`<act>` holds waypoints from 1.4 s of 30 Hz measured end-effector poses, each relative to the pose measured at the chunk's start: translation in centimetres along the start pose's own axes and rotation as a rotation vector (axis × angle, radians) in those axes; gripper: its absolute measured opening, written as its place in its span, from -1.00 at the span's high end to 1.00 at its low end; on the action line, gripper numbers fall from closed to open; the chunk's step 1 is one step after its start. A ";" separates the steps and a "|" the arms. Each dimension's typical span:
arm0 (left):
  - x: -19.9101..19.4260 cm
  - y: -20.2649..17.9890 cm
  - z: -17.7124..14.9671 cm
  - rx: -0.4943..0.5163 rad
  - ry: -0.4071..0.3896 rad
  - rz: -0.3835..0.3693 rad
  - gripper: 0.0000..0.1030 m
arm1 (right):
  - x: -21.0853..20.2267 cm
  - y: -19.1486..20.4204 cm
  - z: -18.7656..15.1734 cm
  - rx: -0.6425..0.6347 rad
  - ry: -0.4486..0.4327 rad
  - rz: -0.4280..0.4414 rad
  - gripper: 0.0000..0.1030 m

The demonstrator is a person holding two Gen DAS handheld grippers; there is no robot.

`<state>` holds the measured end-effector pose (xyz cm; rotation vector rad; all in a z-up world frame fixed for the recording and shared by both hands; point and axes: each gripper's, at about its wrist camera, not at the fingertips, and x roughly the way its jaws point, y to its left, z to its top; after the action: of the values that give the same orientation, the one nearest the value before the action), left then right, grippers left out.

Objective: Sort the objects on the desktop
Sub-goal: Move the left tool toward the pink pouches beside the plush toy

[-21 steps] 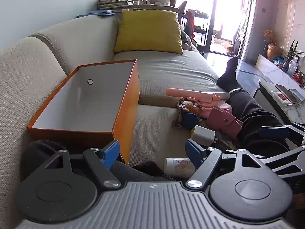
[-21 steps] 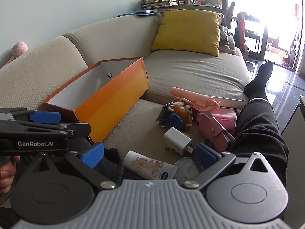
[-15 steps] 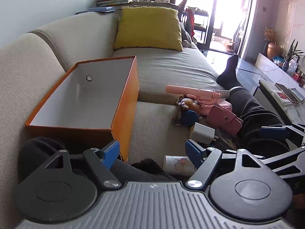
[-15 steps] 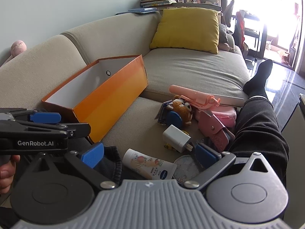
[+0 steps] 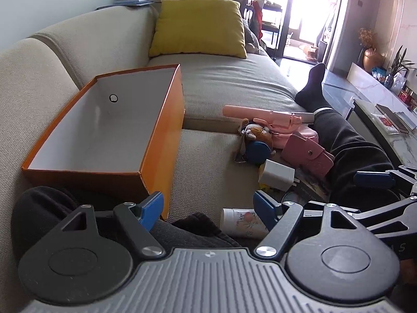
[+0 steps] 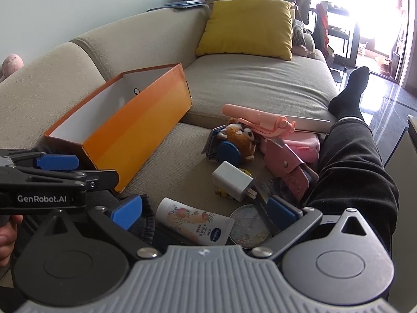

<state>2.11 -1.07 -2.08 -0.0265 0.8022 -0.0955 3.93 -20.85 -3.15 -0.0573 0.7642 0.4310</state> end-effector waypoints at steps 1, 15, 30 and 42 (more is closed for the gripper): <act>0.2 -0.1 0.0 0.006 0.002 -0.006 -0.74 | 0.2 -0.2 0.0 0.004 0.002 -0.003 -0.98; 5.4 -3.1 0.5 0.126 0.101 -0.193 0.05 | 4.0 -3.9 -0.1 0.015 0.098 -0.070 -0.08; 10.6 -5.5 4.0 0.177 0.133 -0.243 0.18 | 6.7 -8.9 3.9 -0.054 0.087 -0.157 0.03; 14.7 -8.8 7.4 0.106 0.202 -0.352 0.16 | 8.0 -13.1 6.1 -0.050 0.149 -0.064 0.05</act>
<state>16.96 -11.36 -6.91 -0.0577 0.9873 -0.4794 18.27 -28.66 -5.60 -0.1615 0.8953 0.3881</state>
